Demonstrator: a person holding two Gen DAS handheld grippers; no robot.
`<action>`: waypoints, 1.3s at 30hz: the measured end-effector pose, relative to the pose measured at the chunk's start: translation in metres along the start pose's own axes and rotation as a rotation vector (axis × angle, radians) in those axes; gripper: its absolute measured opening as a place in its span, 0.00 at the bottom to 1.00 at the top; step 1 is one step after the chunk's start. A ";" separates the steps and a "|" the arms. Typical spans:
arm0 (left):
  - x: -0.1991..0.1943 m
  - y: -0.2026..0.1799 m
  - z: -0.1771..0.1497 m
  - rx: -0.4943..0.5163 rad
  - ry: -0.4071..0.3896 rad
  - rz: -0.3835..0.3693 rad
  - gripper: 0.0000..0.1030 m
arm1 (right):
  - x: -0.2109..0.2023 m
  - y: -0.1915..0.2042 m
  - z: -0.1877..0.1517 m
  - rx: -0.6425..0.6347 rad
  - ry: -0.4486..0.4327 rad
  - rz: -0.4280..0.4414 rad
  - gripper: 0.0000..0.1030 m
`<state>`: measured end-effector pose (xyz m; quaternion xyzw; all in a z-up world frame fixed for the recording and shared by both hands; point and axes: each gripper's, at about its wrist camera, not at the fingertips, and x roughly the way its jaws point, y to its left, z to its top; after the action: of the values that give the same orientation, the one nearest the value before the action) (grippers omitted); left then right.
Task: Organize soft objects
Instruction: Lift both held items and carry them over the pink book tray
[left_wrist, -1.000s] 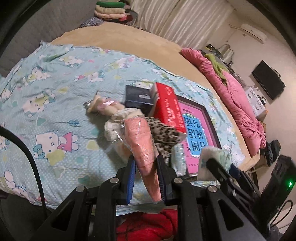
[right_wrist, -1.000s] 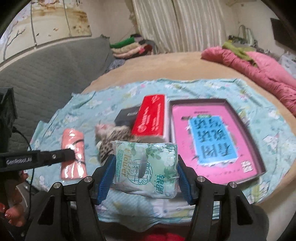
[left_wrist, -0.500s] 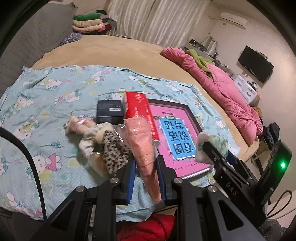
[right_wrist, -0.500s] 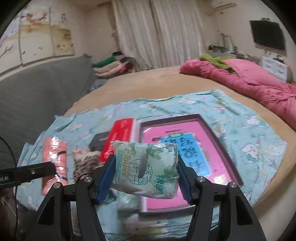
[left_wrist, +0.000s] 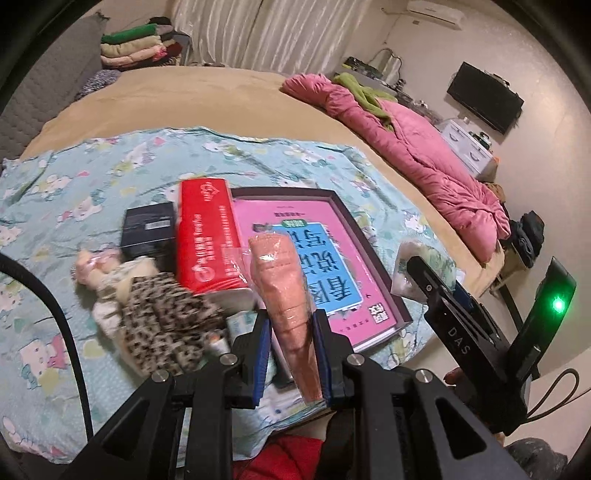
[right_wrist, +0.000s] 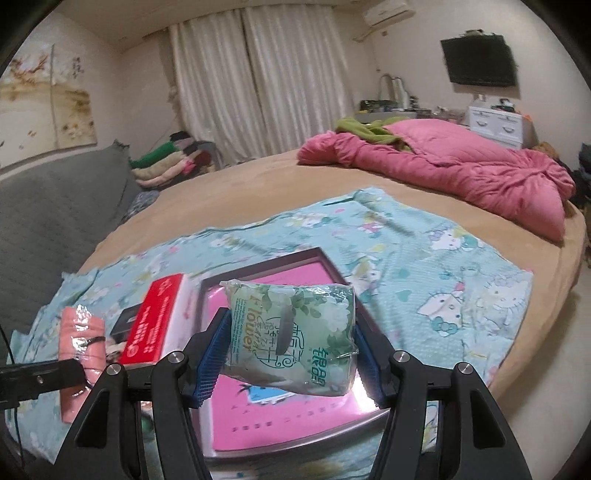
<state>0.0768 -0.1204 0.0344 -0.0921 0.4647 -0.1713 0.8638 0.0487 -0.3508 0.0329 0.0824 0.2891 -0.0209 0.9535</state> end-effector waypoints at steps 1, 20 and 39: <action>0.003 -0.002 0.001 0.005 0.004 0.000 0.22 | 0.001 -0.004 0.001 0.009 0.000 -0.004 0.62; 0.078 -0.040 0.010 0.082 0.121 -0.015 0.22 | 0.018 -0.040 -0.003 0.095 0.036 -0.036 0.62; 0.132 -0.053 -0.003 0.134 0.214 -0.014 0.22 | 0.043 -0.052 -0.018 0.100 0.147 -0.026 0.62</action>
<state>0.1304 -0.2195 -0.0517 -0.0188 0.5411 -0.2169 0.8123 0.0701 -0.3987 -0.0136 0.1276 0.3577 -0.0416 0.9241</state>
